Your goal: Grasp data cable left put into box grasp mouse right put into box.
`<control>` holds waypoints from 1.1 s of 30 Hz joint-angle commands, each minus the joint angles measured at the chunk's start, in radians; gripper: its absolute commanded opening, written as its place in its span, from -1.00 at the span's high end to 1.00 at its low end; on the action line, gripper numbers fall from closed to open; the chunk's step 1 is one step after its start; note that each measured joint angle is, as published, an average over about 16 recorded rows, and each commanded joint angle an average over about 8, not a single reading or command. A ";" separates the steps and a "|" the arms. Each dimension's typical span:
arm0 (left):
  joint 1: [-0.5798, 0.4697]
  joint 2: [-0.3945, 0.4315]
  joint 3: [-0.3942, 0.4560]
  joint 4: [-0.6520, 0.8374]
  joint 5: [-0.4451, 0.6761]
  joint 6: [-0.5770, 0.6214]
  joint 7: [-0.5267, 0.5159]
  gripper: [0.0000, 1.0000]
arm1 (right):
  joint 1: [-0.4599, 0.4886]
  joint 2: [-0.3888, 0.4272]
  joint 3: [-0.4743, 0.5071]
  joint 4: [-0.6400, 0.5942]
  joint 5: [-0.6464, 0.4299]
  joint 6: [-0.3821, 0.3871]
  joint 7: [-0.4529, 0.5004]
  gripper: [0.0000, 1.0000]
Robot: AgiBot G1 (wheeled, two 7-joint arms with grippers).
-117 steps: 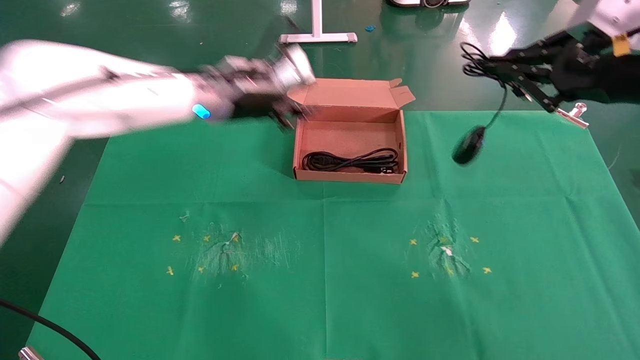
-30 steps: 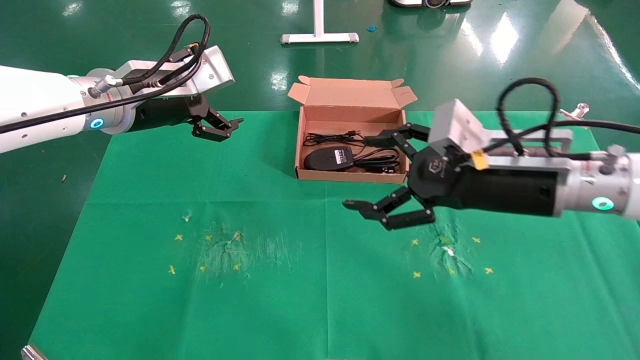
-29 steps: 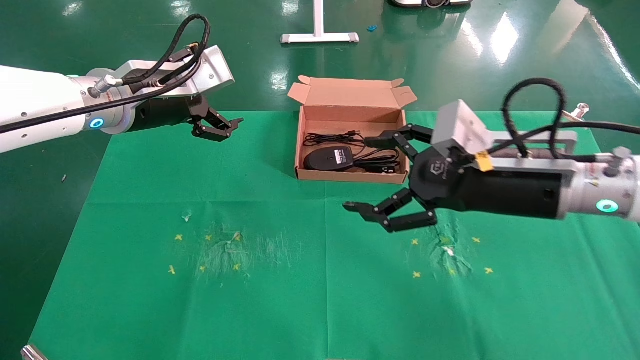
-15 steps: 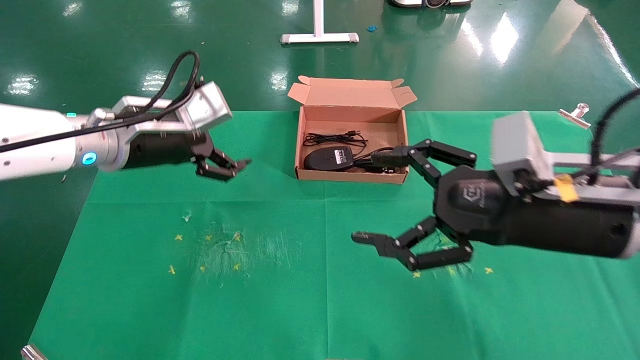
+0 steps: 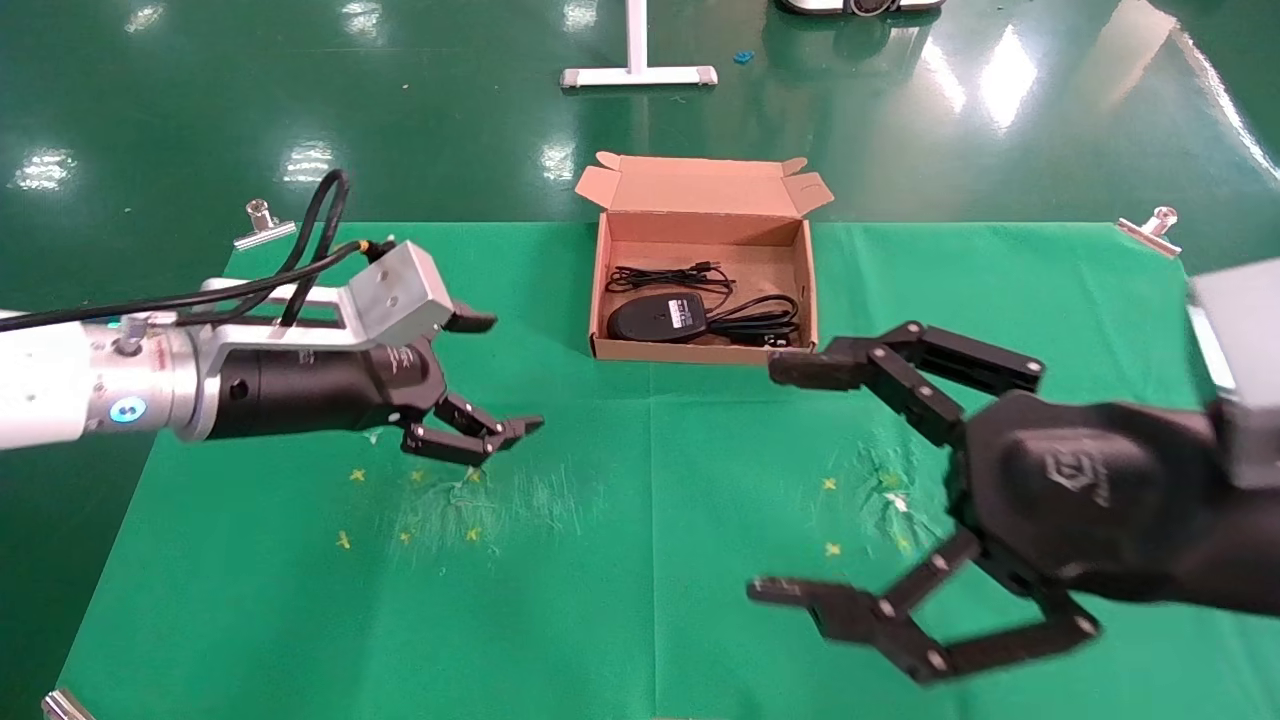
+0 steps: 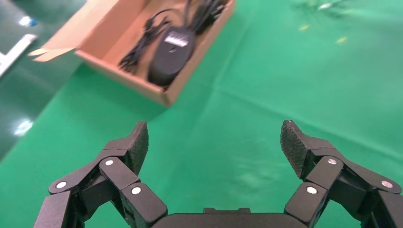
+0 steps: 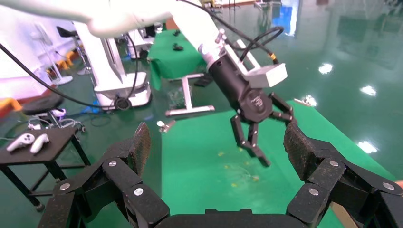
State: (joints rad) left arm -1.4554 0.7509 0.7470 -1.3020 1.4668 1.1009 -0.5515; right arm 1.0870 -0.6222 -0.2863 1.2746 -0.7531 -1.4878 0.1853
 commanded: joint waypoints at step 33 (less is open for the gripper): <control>0.375 -0.137 -0.460 0.017 -0.725 0.389 0.358 -1.00 | -0.012 0.012 0.004 0.009 0.025 -0.008 0.001 -1.00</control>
State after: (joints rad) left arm -1.0873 0.6159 0.2950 -1.2849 0.7544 1.4821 -0.2023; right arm 1.0751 -0.6101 -0.2822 1.2832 -0.7283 -1.4955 0.1860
